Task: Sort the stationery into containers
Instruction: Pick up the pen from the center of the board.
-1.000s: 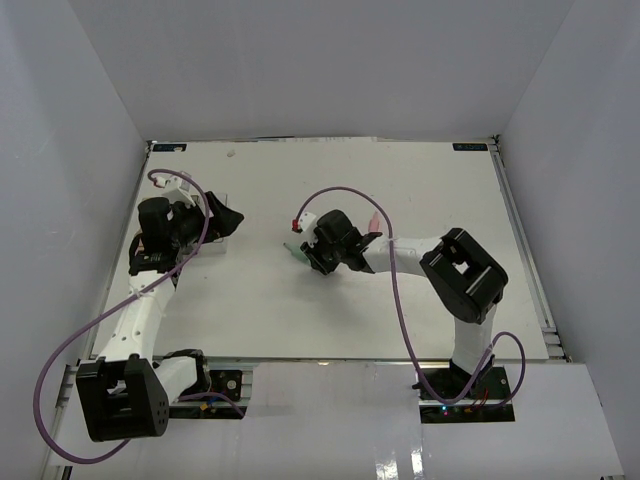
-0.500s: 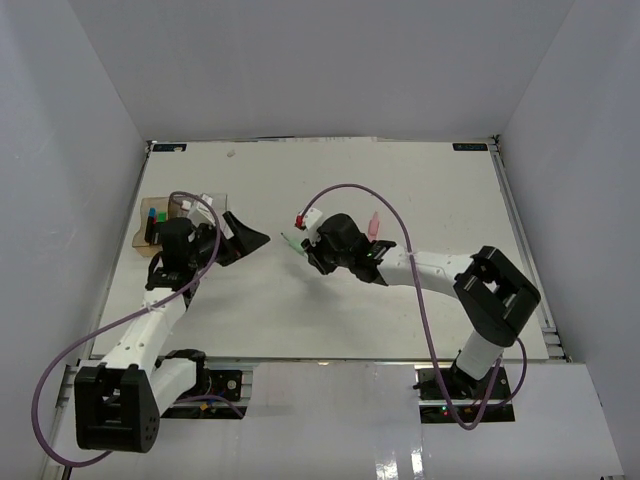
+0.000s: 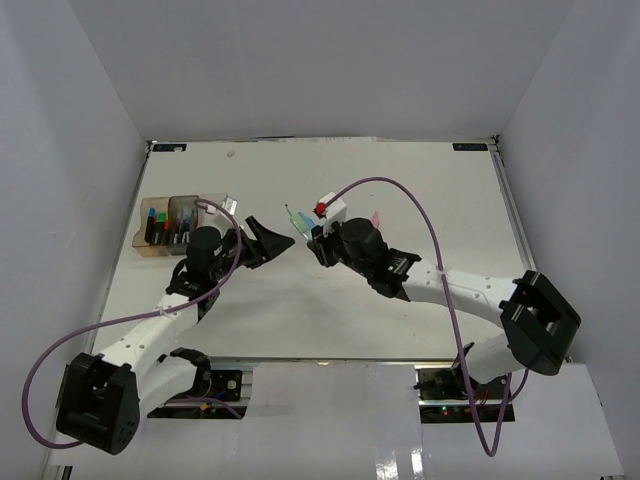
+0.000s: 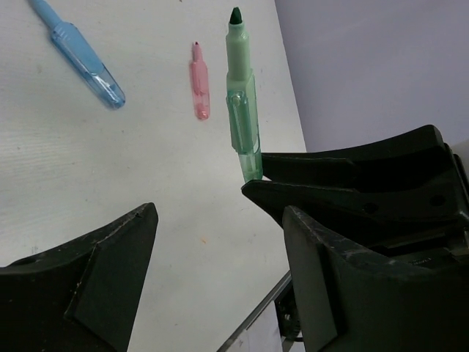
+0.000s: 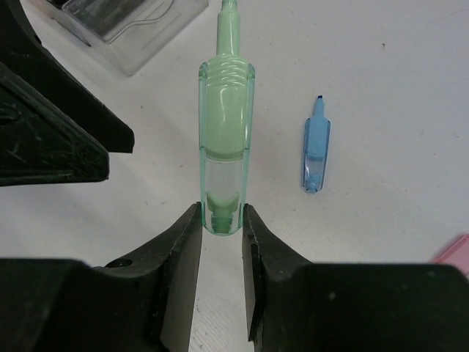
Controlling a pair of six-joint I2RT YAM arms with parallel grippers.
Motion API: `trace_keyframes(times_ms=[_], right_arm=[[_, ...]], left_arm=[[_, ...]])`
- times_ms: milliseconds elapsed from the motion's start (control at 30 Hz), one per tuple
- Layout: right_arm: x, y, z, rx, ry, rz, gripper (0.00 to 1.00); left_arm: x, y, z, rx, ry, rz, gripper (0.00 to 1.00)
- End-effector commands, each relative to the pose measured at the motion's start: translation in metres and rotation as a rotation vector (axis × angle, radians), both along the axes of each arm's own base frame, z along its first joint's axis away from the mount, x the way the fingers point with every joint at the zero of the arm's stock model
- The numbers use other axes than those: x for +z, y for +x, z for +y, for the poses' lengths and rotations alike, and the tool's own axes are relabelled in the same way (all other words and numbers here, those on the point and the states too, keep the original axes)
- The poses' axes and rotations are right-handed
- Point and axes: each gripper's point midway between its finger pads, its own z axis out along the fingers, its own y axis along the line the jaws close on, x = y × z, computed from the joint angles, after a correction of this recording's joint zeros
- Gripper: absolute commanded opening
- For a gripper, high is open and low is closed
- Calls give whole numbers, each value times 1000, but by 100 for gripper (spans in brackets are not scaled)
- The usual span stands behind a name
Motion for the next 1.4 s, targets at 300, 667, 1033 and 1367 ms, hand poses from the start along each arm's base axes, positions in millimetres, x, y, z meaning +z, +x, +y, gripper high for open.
trace_keyframes(times_ms=[300, 667, 1033, 1367], right_arm=[[40, -5, 0, -78, 203, -53, 24], [47, -11, -3, -94, 265, -69, 24], [49, -13, -4, -102, 296, -75, 23], [56, -15, -5, -98, 342, -90, 23]], left_arm=[[35, 2, -33, 0, -104, -147, 65], [30, 9, -48, 43, -109, -136, 54], [30, 8, -61, 26, -118, -150, 44], [29, 4, -69, -7, -135, -156, 24]])
